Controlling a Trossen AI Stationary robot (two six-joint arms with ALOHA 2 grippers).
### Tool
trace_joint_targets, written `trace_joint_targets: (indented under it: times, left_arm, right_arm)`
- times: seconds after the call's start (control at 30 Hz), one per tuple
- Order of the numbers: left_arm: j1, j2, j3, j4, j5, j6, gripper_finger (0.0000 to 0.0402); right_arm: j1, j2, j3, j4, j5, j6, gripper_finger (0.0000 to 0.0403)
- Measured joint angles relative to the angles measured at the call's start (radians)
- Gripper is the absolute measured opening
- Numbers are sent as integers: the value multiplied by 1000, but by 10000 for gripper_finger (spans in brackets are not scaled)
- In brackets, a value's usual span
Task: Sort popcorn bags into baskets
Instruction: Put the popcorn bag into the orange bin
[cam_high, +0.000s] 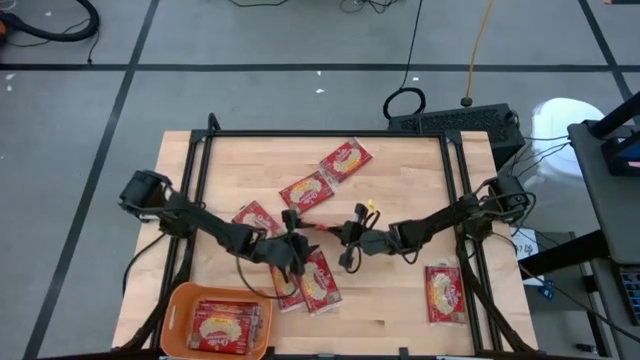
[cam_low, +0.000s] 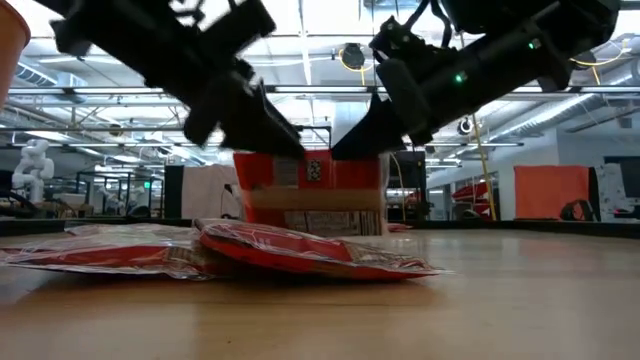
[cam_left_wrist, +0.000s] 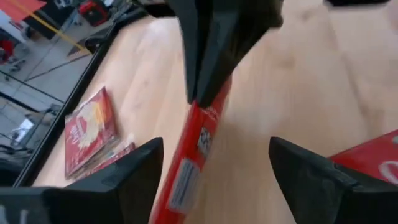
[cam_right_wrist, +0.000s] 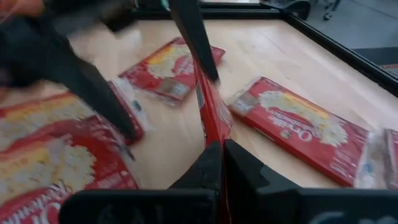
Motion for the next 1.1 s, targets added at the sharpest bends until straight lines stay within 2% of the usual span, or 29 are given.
trace_joint_targets:
  times: [0.13,0.37,0.53,0.77,0.97,1.1]
  left_arm:
    - [25,42,0,3,-18,24,286]
    - [77,54,0,-32,20,90,225]
    - [114,54,0,-33,125,129,153]
    - [116,54,0,-34,148,127,39]
    - [91,53,0,-63,144,67,37]
    - [62,21,-1,-104,147,10,69]
  right_arm:
    - [-8,0,1,14,-25,0,0]
    - [-9,-1,1,17,-48,0,0]
    - [-9,-1,1,17,-72,0,0]
    - [-9,-2,1,18,-67,-5,9]
    - [40,-55,0,-17,54,-30,77]
    - [98,-116,-52,-24,138,-50,137]
